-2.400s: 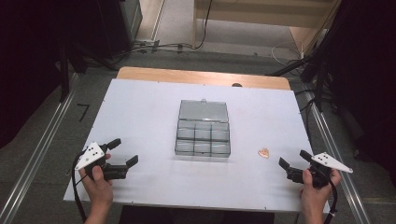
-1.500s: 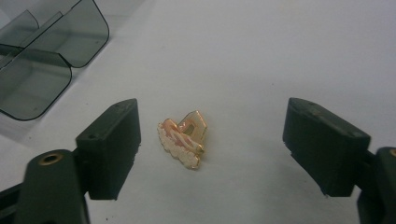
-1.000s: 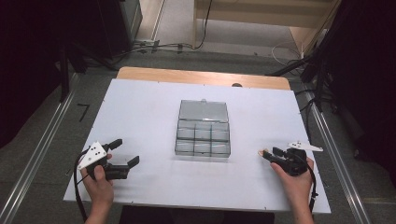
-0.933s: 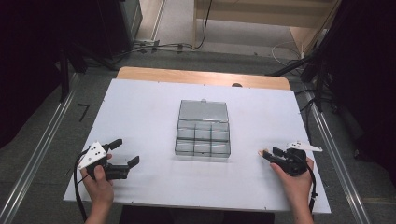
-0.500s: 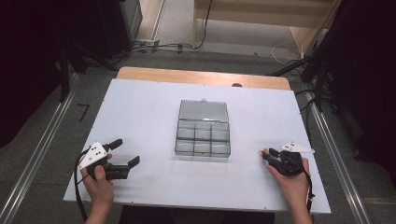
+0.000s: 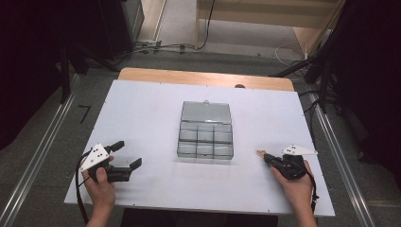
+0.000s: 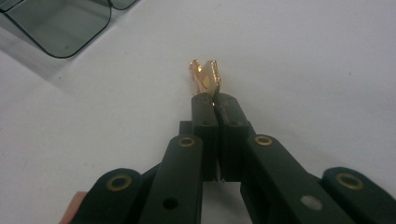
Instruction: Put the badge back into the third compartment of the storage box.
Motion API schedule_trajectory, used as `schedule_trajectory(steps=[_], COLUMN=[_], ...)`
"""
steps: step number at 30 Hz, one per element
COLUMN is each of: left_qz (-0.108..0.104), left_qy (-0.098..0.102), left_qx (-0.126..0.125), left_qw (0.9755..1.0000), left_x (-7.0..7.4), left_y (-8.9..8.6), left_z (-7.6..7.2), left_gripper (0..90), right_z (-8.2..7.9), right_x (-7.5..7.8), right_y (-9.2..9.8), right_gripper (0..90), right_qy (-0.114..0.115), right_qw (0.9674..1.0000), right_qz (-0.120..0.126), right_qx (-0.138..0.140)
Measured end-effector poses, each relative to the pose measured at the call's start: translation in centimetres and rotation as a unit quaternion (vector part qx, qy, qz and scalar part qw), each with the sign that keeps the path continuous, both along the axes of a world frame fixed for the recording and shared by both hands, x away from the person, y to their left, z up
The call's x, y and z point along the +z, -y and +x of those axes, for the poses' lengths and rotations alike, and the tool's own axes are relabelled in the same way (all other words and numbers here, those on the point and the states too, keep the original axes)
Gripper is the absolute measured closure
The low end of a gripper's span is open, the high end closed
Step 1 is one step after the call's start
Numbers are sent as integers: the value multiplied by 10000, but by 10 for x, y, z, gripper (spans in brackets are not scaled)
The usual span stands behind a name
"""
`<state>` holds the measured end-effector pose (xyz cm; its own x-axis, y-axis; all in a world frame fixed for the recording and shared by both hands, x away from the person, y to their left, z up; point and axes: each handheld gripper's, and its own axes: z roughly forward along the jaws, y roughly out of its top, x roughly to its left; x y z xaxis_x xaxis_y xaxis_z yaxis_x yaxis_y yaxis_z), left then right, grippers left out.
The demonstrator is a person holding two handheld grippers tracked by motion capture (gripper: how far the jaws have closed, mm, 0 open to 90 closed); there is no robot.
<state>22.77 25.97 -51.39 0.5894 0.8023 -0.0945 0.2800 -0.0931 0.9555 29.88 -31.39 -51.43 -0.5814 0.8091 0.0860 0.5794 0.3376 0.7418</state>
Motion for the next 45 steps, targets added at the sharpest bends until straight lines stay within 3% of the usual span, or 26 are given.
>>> schedule_trajectory(steps=[6,22,34,45], left_qz=[1,-11,-15,2], left_qy=[0,-4,-5,-8], left_qx=[-1,-5,-6,-3], left_qw=[10000,10000,10000,10000], left_x=[0,0,0,0], left_y=[0,0,-1,0], left_z=[0,0,0,0], left_gripper=[43,43,43,43], right_z=[-5,-8,-4,0], right_x=[0,1,0,0], right_y=[-6,-7,-4,-4], right_gripper=[874,878,868,770], right_qy=[204,349,164,-3], right_qw=[9994,9990,9998,10000], right_qz=[-206,-213,-101,-17], right_qx=[189,165,80,36])
